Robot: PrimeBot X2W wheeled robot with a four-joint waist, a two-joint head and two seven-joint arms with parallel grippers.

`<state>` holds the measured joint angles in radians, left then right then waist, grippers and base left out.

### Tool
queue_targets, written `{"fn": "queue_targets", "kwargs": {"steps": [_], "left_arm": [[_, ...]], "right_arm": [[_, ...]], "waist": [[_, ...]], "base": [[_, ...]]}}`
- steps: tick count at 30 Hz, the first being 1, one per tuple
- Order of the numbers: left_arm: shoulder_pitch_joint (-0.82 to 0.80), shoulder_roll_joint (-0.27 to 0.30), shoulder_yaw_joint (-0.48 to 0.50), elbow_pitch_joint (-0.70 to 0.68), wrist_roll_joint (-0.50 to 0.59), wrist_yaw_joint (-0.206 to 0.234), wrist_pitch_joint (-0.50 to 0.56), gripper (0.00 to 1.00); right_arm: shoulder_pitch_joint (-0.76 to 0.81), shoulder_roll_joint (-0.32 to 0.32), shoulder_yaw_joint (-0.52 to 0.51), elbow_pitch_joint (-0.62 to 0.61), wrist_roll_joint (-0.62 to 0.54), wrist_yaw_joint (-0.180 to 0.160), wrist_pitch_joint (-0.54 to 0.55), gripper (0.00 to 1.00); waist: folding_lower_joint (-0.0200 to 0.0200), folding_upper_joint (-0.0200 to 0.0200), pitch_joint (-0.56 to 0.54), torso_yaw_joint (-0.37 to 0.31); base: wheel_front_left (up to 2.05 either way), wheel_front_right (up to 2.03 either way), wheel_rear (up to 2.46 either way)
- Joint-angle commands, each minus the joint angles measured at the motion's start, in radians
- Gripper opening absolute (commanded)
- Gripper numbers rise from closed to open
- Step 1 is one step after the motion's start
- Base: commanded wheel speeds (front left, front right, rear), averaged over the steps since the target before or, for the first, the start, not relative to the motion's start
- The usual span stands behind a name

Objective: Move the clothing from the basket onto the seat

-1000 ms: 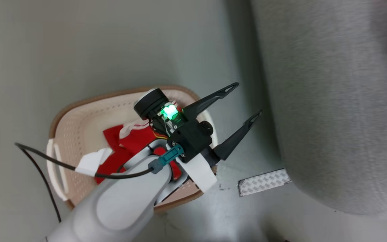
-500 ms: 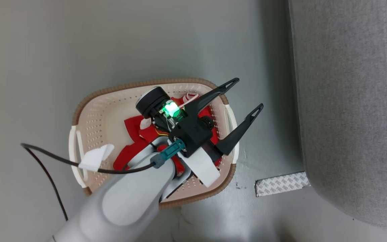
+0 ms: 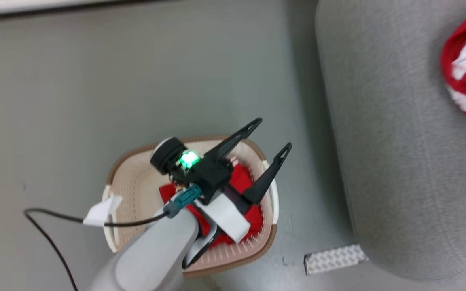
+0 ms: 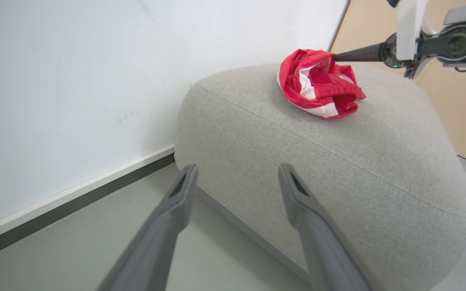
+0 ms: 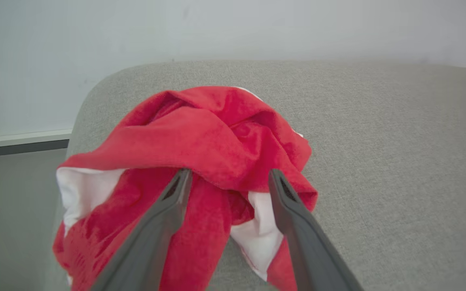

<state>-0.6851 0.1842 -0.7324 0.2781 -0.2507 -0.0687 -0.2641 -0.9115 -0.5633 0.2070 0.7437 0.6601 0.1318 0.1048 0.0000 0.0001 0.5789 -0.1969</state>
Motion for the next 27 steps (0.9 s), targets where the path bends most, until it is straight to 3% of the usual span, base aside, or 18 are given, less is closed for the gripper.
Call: {"fn": "queue_targets", "kwargs": {"steps": [1, 15, 27], "left_arm": [[0.023, 0.005, 0.006, 0.001, -0.008, 0.004, 0.000, 1.00], [0.232, -0.013, 0.115, -0.014, -0.027, 0.025, 0.000, 1.00], [0.383, 0.014, 0.289, -0.052, -0.056, 0.089, 0.000, 1.00]], "right_arm": [[0.020, -0.009, 0.006, -0.007, -0.001, -0.002, -0.002, 1.00], [0.227, -0.047, 0.070, -0.237, 0.015, -0.002, -0.062, 1.00], [0.437, 0.050, 0.078, -0.484, -0.028, -0.002, -0.209, 1.00]], "waist": [[0.0000, -0.0001, -0.078, -0.012], [0.0000, -0.0001, -0.399, 0.003], [0.0000, -0.0001, -0.528, 0.052]], "base": [[0.00, 0.00, 0.00], [0.00, 0.00, 0.00], [0.00, 0.00, 0.00]]}}
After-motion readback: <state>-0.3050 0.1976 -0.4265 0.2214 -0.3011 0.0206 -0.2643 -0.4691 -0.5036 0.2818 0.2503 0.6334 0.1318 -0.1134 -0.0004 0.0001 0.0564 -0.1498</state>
